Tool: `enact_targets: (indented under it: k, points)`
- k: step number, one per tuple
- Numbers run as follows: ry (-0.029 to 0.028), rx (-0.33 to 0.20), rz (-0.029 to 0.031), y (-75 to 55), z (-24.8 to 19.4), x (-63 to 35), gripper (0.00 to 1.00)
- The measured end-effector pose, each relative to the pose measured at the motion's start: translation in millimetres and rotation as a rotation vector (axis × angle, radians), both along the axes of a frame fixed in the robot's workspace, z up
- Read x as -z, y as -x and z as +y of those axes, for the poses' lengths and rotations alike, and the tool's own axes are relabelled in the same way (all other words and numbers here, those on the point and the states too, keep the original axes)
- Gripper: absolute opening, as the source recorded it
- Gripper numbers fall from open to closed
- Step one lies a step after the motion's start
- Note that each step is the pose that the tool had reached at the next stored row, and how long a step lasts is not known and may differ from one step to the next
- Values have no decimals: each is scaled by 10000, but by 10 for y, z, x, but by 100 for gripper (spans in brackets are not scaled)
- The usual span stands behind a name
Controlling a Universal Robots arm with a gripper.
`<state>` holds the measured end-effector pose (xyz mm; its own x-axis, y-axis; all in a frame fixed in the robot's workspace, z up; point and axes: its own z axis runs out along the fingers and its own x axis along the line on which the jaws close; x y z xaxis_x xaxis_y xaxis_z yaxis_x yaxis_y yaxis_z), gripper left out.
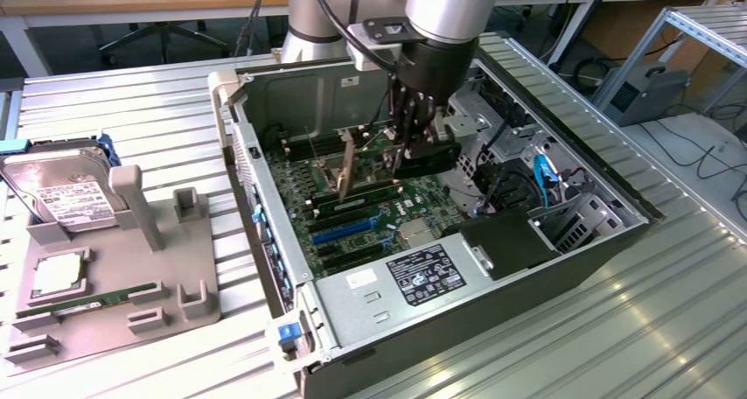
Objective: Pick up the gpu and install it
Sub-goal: 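Insert the gpu into the slot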
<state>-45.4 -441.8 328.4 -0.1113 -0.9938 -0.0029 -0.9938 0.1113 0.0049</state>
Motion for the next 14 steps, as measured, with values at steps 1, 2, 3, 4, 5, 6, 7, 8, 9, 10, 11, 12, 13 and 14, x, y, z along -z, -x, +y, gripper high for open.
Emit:
enact_targets:
  k: [1,2,3,4,5,6,7,8,9,10,11,12,13,14]
  points:
    - [1,-1,0,4,-2,1,27]
    - [0,0,0,6,-3,1,27]
    - [1,0,0,7,-3,1,27]
    - [0,0,0,9,-4,2,27]
    - [0,0,0,11,-4,2,27]
    - [1,0,0,13,-4,2,27]
    - [0,0,0,15,-5,3,27]
    - [0,0,0,17,-5,3,27]
    - [0,0,0,19,-5,3,27]
    - [1,0,0,21,-5,3,27]
    - [1,0,0,24,-5,4,27]
    - [0,0,0,26,-6,4,27]
    - [0,0,0,29,-6,4,27]
    - [0,0,0,32,-6,5,27]
